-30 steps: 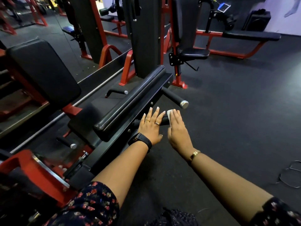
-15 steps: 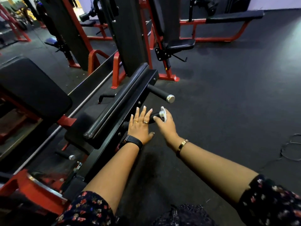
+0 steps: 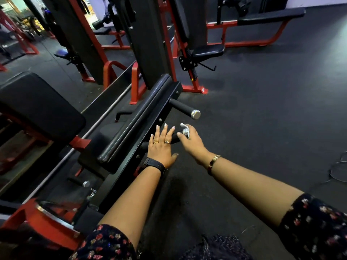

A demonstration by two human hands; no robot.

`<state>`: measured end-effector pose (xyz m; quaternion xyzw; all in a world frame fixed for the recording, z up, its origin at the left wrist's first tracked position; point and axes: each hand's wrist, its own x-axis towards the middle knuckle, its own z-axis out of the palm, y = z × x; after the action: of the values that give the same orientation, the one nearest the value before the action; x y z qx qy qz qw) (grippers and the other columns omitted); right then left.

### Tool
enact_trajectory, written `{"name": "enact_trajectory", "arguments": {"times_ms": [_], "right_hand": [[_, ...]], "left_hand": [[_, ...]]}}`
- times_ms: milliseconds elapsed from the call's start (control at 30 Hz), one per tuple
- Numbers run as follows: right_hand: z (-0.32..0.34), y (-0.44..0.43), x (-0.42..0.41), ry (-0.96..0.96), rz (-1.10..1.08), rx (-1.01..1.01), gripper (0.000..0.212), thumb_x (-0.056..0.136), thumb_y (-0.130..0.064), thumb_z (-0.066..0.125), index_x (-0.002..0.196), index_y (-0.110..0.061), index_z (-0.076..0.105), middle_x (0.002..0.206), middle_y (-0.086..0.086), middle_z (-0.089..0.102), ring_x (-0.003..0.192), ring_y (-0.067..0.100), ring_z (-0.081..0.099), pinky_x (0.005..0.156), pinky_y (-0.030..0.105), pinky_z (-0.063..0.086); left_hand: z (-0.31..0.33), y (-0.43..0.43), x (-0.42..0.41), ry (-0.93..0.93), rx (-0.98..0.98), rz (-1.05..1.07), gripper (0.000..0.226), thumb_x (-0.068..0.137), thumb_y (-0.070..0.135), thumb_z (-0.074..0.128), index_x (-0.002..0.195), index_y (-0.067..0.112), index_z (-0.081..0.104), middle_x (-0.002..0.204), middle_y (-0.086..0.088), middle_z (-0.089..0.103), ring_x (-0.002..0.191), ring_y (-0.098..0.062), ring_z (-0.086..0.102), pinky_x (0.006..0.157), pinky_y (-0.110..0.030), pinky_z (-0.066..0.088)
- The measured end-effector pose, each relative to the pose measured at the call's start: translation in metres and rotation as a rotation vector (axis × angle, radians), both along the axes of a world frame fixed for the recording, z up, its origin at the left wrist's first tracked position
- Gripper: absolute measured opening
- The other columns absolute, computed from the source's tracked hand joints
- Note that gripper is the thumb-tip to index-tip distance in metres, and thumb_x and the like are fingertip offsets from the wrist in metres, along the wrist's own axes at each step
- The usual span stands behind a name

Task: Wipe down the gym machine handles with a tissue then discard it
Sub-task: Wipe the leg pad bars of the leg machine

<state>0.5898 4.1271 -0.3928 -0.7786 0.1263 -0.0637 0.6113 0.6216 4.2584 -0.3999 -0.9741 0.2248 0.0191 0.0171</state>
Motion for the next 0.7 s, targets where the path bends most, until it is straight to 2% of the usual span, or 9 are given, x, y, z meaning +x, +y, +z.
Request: {"name": "enact_trajectory", "arguments": {"times_ms": [100, 233, 333, 433, 500, 567, 600, 667, 700], "right_hand": [[-0.008, 0.001, -0.007, 0.002, 0.007, -0.046, 0.055, 0.098, -0.013, 0.049, 0.148, -0.013, 0.027, 0.152, 0.005, 0.034, 0.14, 0.02, 0.03, 0.106, 0.02, 0.023], [-0.017, 0.02, -0.025, -0.138, -0.029, -0.096, 0.071, 0.092, -0.001, 0.052, 0.151, -0.007, 0.012, 0.156, 0.008, 0.019, 0.141, 0.009, 0.017, 0.109, 0.007, 0.011], [-0.012, 0.02, -0.011, -0.104, 0.006, -0.211, 0.063, 0.093, -0.011, 0.054, 0.148, -0.006, 0.023, 0.156, 0.012, 0.019, 0.146, 0.022, 0.012, 0.119, 0.034, 0.014], [-0.005, 0.008, 0.013, -0.004, 0.014, -0.327, 0.049, 0.087, -0.025, 0.063, 0.13, -0.006, 0.046, 0.135, 0.014, 0.045, 0.129, 0.028, 0.04, 0.108, 0.041, 0.034], [-0.002, 0.002, 0.017, 0.027, 0.029, -0.368, 0.045, 0.085, -0.031, 0.064, 0.122, -0.009, 0.051, 0.125, 0.012, 0.051, 0.118, 0.029, 0.049, 0.1, 0.04, 0.041], [-0.007, 0.002, 0.007, -0.007, 0.082, -0.43, 0.054, 0.087, -0.029, 0.062, 0.133, -0.009, 0.044, 0.136, 0.012, 0.044, 0.129, 0.029, 0.041, 0.107, 0.038, 0.035], [-0.013, 0.004, -0.002, -0.049, 0.101, -0.499, 0.063, 0.088, -0.026, 0.061, 0.142, -0.007, 0.035, 0.146, 0.014, 0.035, 0.138, 0.03, 0.03, 0.112, 0.038, 0.028], [-0.027, 0.005, -0.019, -0.174, 0.114, -0.772, 0.078, 0.089, -0.025, 0.058, 0.151, -0.001, 0.017, 0.158, 0.018, 0.014, 0.147, 0.031, 0.009, 0.119, 0.041, 0.018], [-0.033, 0.003, -0.022, -0.211, 0.129, -0.9, 0.081, 0.089, -0.027, 0.058, 0.151, 0.001, 0.015, 0.158, 0.02, 0.011, 0.147, 0.033, 0.007, 0.118, 0.045, 0.019]], "left_hand": [[-0.002, 0.0, 0.0, -0.003, -0.015, 0.005, 0.099, 0.086, 0.046, 0.062, 0.153, 0.03, -0.009, 0.162, 0.0, -0.016, 0.148, -0.026, -0.018, 0.119, -0.041, -0.007], [-0.005, 0.0, 0.001, -0.018, -0.029, 0.009, 0.096, 0.089, 0.046, 0.059, 0.152, 0.032, -0.011, 0.162, 0.001, -0.016, 0.148, -0.024, -0.018, 0.119, -0.041, -0.007], [-0.006, 0.0, 0.0, -0.027, -0.025, 0.005, 0.095, 0.09, 0.043, 0.057, 0.144, 0.034, -0.02, 0.161, 0.001, -0.016, 0.148, -0.024, -0.018, 0.119, -0.041, -0.007], [-0.005, 0.0, 0.002, -0.019, 0.01, 0.014, 0.099, 0.088, 0.045, 0.058, 0.147, 0.034, -0.02, 0.16, 0.002, -0.02, 0.147, -0.023, -0.02, 0.119, -0.04, -0.007], [-0.004, 0.0, 0.001, -0.009, 0.005, 0.018, 0.101, 0.086, 0.047, 0.06, 0.149, 0.034, -0.017, 0.16, 0.003, -0.021, 0.147, -0.023, -0.021, 0.119, -0.04, -0.007], [-0.005, 0.0, 0.0, -0.008, -0.013, 0.009, 0.097, 0.088, 0.044, 0.059, 0.15, 0.032, -0.014, 0.161, 0.002, -0.019, 0.147, -0.024, -0.02, 0.119, -0.041, -0.007], [-0.005, 0.0, 0.0, -0.012, -0.025, 0.003, 0.094, 0.089, 0.042, 0.057, 0.151, 0.031, -0.014, 0.161, 0.001, -0.017, 0.147, -0.024, -0.019, 0.119, -0.041, -0.007], [-0.005, 0.0, 0.0, -0.02, -0.041, 0.0, 0.09, 0.091, 0.043, 0.053, 0.151, 0.031, -0.013, 0.161, 0.001, -0.016, 0.148, -0.024, -0.019, 0.119, -0.041, -0.007], [-0.005, 0.0, 0.0, -0.02, -0.037, 0.002, 0.09, 0.091, 0.045, 0.052, 0.152, 0.031, -0.013, 0.161, 0.002, -0.017, 0.147, -0.024, -0.019, 0.12, -0.041, -0.007]]}}
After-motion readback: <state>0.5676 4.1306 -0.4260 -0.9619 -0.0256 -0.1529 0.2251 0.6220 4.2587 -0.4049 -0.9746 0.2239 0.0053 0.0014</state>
